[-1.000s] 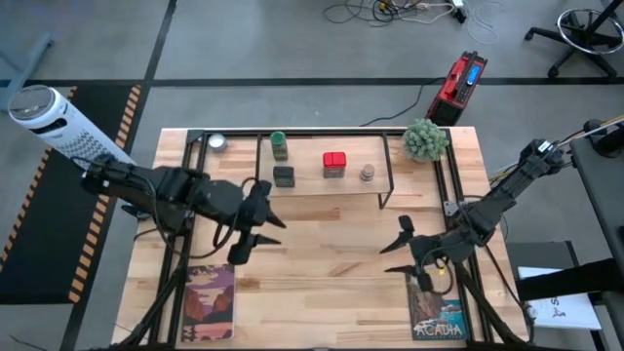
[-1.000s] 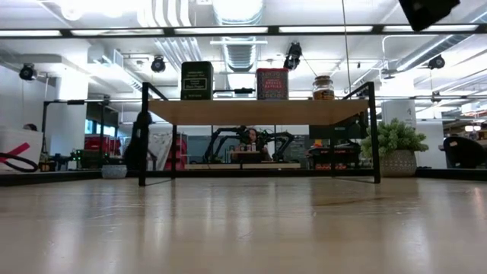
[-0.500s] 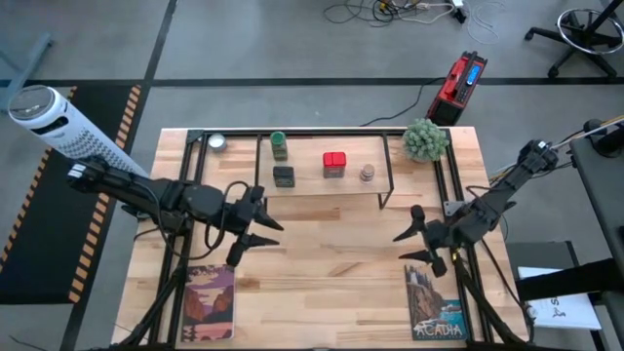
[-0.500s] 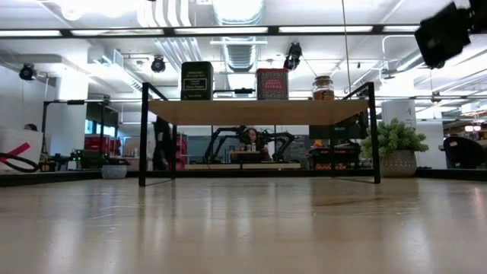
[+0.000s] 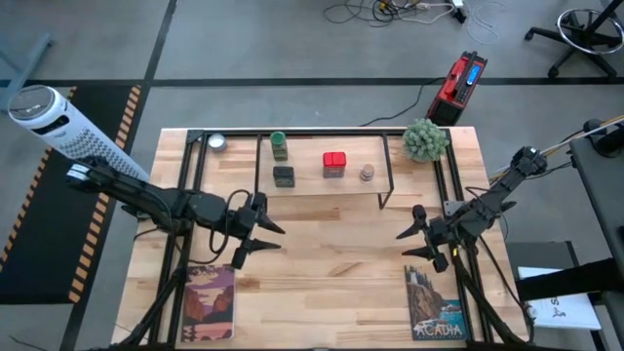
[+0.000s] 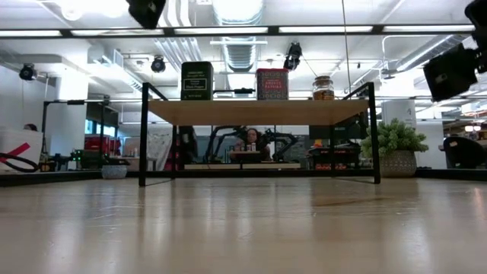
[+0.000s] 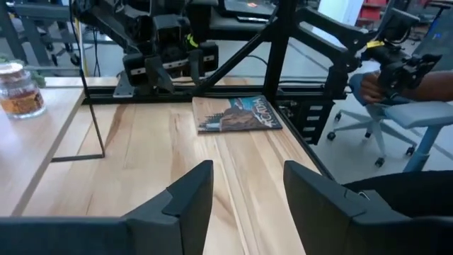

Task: Shelf spices
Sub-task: Return to Home Position

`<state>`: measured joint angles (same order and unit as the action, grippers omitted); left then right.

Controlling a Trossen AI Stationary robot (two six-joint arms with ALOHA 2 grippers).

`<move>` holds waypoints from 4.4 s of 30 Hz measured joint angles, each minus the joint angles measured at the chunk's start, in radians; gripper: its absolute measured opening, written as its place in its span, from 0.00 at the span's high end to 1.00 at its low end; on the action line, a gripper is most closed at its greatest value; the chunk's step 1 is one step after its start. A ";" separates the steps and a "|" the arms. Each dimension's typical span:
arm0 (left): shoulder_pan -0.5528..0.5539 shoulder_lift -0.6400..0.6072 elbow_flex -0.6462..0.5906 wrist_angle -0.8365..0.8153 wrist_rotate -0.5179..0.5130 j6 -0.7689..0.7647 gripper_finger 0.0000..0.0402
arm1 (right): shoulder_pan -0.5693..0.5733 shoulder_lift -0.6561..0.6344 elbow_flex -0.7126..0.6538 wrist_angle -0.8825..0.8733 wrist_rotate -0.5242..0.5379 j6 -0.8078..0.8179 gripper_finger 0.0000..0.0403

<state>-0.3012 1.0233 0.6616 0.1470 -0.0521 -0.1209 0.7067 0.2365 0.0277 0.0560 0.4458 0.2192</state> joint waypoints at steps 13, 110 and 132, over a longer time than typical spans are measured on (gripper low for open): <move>0.000 -0.025 -0.150 0.132 0.002 -0.011 0.64 | 0.000 0.032 0.001 -0.035 0.001 0.031 0.51; 0.002 -0.540 -0.642 -0.070 -0.096 -0.282 0.64 | 0.000 0.048 0.000 -0.021 -0.004 0.234 0.51; 0.002 -0.518 -0.640 -0.069 -0.096 -0.281 0.71 | 0.000 0.048 0.000 -0.021 -0.004 0.234 0.51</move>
<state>-0.2993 0.5057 0.0216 0.0780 -0.1478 -0.4023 0.7064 0.2844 0.0280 0.0346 0.4419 0.4531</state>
